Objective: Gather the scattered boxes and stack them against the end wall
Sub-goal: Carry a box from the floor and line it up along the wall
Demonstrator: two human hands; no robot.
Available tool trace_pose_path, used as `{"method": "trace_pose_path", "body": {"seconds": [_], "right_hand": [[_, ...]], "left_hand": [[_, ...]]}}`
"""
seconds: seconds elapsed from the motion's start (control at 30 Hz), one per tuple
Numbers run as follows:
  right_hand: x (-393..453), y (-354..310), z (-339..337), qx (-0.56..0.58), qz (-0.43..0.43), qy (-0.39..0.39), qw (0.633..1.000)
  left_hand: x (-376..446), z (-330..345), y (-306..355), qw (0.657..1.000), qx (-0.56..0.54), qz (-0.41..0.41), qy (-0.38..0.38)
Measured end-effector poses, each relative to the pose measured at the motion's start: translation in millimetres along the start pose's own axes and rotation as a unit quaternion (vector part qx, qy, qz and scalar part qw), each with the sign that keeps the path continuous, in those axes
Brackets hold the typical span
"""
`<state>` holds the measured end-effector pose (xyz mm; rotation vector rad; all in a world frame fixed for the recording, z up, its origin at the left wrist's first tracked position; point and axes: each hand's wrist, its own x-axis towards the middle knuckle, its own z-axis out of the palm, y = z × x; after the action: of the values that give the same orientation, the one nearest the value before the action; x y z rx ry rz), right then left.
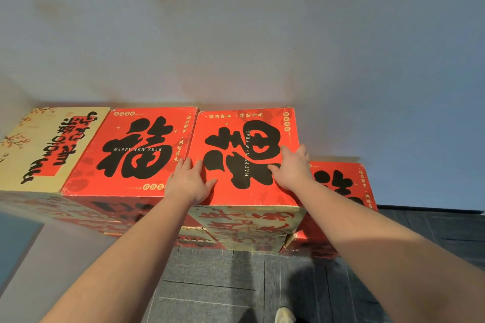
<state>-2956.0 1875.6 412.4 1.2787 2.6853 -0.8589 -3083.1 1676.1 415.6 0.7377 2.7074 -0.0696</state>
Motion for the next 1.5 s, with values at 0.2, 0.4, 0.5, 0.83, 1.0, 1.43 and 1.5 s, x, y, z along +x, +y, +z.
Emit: {"method": "trace_pose_path", "body": {"seconds": [0.2, 0.4, 0.5, 0.83, 1.0, 1.43, 1.5], "right_hand": [[-2, 8, -5, -0.028, 0.002, -0.041, 0.999], [-9, 8, -6, -0.044, 0.001, -0.054, 0.998], [-11, 8, -5, -0.040, 0.002, -0.049, 0.998], [-12, 12, -17, -0.046, -0.015, -0.050, 0.998], [-17, 12, -33, -0.048, -0.035, -0.033, 0.998], [-211, 123, -101, -0.028, 0.157, 0.088, 0.983], [-260, 156, -106, -0.023, 0.206, 0.096, 0.973]], "left_hand": [[-2, -5, 6, 1.000, -0.009, 0.006, -0.015], [-7, -5, 8, 1.000, -0.006, 0.013, -0.017], [-12, -5, 9, 1.000, 0.002, 0.015, -0.010], [-14, -25, 20, 0.999, 0.004, 0.033, 0.002], [-10, -43, 36, 0.998, 0.009, 0.057, 0.010], [-104, -57, 165, 0.942, 0.069, 0.328, -0.003], [-141, -48, 199, 0.920, 0.080, 0.383, -0.015]]}}
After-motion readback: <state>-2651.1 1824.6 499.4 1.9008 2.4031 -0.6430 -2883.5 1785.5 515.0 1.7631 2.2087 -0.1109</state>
